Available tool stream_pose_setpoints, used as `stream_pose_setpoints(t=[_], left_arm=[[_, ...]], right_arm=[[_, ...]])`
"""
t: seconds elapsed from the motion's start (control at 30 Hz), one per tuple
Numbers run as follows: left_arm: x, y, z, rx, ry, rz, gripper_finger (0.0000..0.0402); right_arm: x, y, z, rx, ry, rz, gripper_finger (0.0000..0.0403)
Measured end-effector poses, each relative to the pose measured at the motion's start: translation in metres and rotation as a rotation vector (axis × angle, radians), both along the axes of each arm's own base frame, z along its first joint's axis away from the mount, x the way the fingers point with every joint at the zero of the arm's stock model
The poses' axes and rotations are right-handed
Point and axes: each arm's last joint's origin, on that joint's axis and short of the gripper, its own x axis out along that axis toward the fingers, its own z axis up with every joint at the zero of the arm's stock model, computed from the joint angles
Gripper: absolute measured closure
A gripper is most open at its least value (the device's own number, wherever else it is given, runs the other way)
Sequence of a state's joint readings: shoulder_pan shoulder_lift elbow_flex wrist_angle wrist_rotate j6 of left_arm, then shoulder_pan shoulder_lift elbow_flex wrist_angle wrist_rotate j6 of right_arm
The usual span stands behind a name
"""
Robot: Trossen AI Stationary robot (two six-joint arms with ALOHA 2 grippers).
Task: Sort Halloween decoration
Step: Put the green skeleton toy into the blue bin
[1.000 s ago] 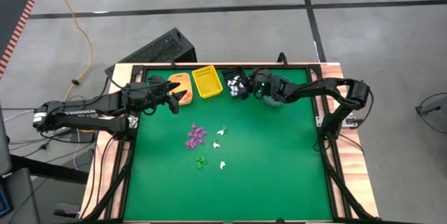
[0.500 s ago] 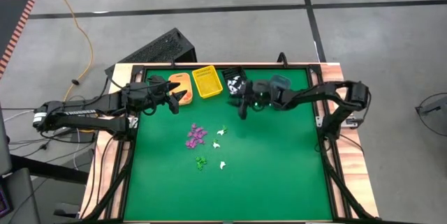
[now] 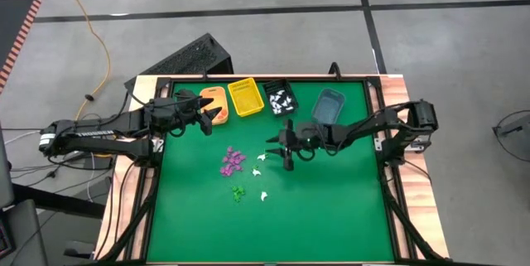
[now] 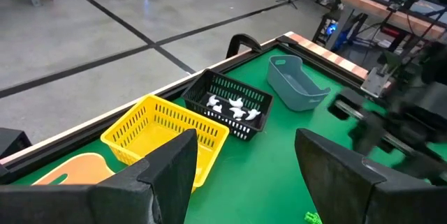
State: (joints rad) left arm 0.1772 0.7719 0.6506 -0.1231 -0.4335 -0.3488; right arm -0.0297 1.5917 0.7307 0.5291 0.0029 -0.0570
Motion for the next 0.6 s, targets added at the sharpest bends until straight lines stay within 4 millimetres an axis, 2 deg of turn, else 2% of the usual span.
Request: stream_pose_setpoints(t=[0.17, 0.27, 0.4, 0.6], left_arm=[[0.0, 0.0, 0.0, 0.0, 0.001, 0.0, 0.017], [0.0, 0.0, 0.0, 0.0, 0.002, 0.0, 0.017], [0.0, 0.0, -0.001, -0.011, 0.0, 0.002, 0.017], [0.0, 0.0, -0.002, -0.015, 0.012, 0.002, 0.017]], right_arm=[[0.001, 0.008, -0.001, -0.029, 0.003, 0.035, 0.0253], [0.005, 0.009, -0.01, -0.028, 0.007, 0.041, 0.0253], [0.017, 0.012, -0.022, -0.018, 0.031, 0.061, 0.0253], [0.03, 0.009, -0.028, -0.044, 0.039, 0.067, 0.0253]])
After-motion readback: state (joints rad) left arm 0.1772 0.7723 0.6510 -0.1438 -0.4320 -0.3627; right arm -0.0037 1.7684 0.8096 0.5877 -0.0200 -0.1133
